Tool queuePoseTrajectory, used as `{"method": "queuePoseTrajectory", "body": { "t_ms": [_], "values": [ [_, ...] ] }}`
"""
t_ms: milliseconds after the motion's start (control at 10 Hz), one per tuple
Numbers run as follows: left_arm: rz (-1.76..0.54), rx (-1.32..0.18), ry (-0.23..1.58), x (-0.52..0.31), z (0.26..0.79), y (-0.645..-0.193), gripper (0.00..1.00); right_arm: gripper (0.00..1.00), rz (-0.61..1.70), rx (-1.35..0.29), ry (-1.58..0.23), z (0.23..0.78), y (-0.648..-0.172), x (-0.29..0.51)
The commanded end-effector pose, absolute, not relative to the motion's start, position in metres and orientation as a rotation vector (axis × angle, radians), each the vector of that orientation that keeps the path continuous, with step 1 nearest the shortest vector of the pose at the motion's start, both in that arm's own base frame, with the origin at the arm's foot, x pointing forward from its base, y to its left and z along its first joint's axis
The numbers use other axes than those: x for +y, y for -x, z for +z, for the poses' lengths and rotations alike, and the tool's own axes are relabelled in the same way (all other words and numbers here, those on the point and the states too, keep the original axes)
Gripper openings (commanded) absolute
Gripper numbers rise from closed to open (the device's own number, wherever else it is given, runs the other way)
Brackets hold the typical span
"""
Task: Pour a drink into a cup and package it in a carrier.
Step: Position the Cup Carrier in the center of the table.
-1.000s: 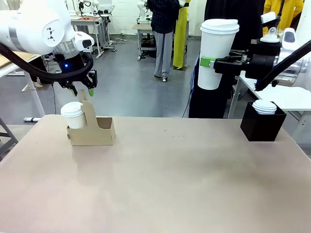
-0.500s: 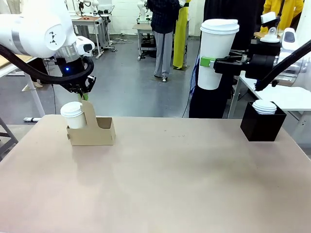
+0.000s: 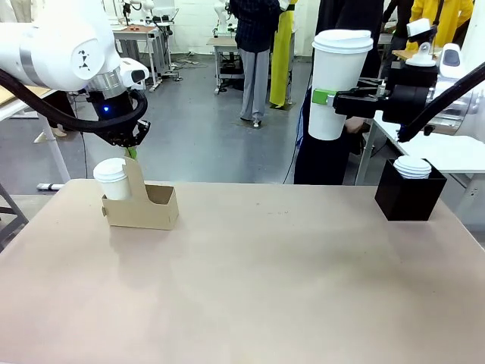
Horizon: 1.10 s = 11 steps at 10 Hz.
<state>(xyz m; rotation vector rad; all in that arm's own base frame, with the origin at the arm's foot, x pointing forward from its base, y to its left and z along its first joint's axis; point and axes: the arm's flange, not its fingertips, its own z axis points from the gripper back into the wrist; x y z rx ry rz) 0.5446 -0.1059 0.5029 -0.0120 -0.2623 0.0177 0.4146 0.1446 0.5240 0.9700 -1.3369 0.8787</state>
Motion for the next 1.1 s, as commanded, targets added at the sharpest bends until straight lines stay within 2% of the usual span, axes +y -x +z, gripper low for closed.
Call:
{"method": "queuePoseTrajectory", "body": {
  "t_ms": [0,100,400,700,1000],
  "values": [
    [0.021,-0.269,0.013,-0.104,0.504,-0.545,0.0,0.8,0.875,-1.366,-0.952,0.526,-0.416,0.148],
    [0.018,-0.262,0.012,-0.106,0.503,-0.545,0.04,0.8,0.875,-1.366,-0.952,0.526,-0.416,0.148],
    [0.137,-0.278,0.055,-0.124,0.554,-0.519,0.02,0.8,0.875,-1.366,-0.952,0.526,-0.416,0.148],
    [0.114,-0.308,0.058,-0.209,0.599,-0.481,0.02,0.8,0.875,-1.366,-0.952,0.526,-0.416,0.148],
    [0.097,-0.288,0.038,-0.31,0.608,-0.453,0.02,0.8,0.875,-1.366,-0.952,0.526,-0.416,0.148]
  ]
}}
